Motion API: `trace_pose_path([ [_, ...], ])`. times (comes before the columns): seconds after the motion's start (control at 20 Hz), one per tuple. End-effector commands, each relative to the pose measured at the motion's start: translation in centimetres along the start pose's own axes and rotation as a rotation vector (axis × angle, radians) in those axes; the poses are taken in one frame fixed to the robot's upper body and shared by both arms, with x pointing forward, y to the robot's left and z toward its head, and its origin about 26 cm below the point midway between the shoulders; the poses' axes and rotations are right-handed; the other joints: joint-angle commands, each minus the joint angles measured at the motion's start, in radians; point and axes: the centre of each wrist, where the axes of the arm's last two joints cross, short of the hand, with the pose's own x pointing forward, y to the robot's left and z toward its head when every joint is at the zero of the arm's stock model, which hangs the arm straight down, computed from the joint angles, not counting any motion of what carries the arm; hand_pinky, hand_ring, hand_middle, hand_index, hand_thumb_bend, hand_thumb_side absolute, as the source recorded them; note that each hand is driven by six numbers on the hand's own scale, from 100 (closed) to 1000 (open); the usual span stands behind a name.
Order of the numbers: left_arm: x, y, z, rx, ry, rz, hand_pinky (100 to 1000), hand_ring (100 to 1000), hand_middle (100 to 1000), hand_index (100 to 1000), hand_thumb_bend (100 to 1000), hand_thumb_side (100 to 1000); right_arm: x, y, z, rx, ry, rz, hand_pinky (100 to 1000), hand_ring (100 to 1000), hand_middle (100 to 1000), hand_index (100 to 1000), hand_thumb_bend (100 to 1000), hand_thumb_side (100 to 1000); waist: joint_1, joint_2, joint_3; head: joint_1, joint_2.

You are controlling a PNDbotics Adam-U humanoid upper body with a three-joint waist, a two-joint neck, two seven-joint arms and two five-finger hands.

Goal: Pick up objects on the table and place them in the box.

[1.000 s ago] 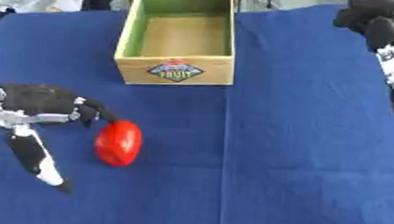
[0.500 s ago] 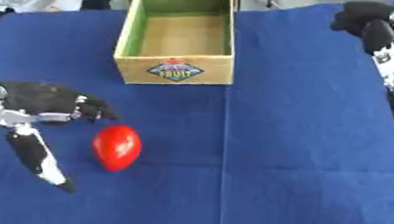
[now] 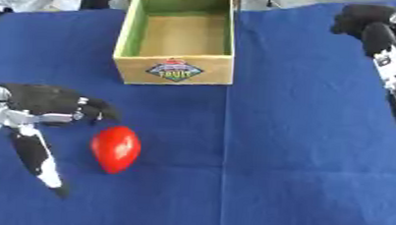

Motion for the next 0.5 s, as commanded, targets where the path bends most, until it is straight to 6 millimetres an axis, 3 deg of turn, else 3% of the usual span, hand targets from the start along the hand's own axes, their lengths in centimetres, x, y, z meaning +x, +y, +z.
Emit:
trace_pose_path([
  [0.05,-0.31,0.64,0.24,-0.078,-0.070,-0.080,569,726,930,1000,921,474,0.68,-0.13,-0.27,0.002,-0.031,-0.005,939,873,664,820,100,755,-0.002,-0.017,-0.001,0.002,-0.012],
  [0.5,-0.26,0.43,-0.68,-0.081,-0.134,-0.081,546,714,912,1000,972,454,0.63,-0.16,-0.19,0.001,-0.025,-0.004,940,873,663,815,100,748,-0.001,-0.012,-0.002,0.002,-0.014],
])
